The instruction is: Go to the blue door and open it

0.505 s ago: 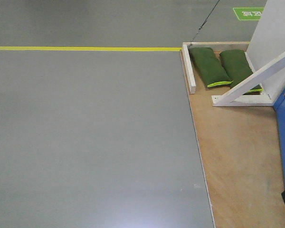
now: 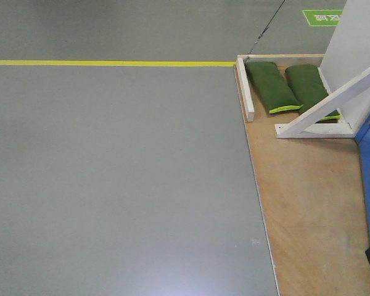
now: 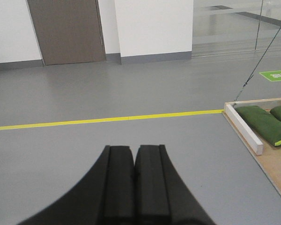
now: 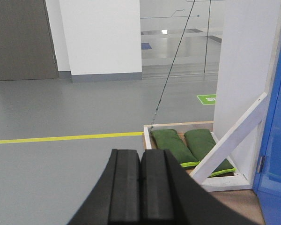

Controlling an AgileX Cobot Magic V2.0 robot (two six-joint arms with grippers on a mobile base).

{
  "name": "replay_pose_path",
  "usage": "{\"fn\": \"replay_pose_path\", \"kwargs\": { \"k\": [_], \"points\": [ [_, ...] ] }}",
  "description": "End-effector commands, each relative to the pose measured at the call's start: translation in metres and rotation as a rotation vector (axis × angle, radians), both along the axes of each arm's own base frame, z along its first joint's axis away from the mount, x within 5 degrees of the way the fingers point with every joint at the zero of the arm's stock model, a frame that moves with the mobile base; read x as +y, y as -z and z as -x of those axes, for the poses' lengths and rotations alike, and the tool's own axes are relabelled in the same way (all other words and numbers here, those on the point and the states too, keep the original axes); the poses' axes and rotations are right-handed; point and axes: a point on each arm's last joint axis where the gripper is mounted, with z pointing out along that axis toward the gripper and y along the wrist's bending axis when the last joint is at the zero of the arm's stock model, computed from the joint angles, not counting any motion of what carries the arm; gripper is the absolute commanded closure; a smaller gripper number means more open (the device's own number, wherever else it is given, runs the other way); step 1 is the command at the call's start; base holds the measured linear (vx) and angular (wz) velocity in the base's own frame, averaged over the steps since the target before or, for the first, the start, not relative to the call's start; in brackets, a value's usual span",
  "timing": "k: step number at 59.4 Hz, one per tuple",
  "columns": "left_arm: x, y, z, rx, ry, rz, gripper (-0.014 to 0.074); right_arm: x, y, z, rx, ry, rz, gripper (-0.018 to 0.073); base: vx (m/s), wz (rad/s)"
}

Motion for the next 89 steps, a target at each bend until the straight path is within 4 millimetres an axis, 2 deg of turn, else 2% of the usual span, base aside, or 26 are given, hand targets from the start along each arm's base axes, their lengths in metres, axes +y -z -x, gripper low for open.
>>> {"fn": "replay_pose_path", "kwargs": {
  "k": [1,71,78,89],
  "points": [
    [0.000,-0.006,0.000,-0.091,0.006,0.004,0.0526,0.000,-0.003,0.000,-0.089,0.000,0.019,0.0567,0.00,0.00],
    [0.000,-0.006,0.000,-0.091,0.006,0.004,0.0526,0.000,-0.004,0.000,-0.100,0.000,0.017,0.0567,0.00,0.00],
    [0.000,-0.006,0.000,-0.091,0.006,0.004,0.0526,0.001,-0.010,0.001,-0.166,-0.005,0.013,0.0567,0.00,0.00],
    [0.000,-0.006,0.000,-0.091,0.006,0.004,0.0526,0.002,-0.032,0.005,-0.403,-0.022,0.027,0.0567,0.00,0.00]
  ]
}}
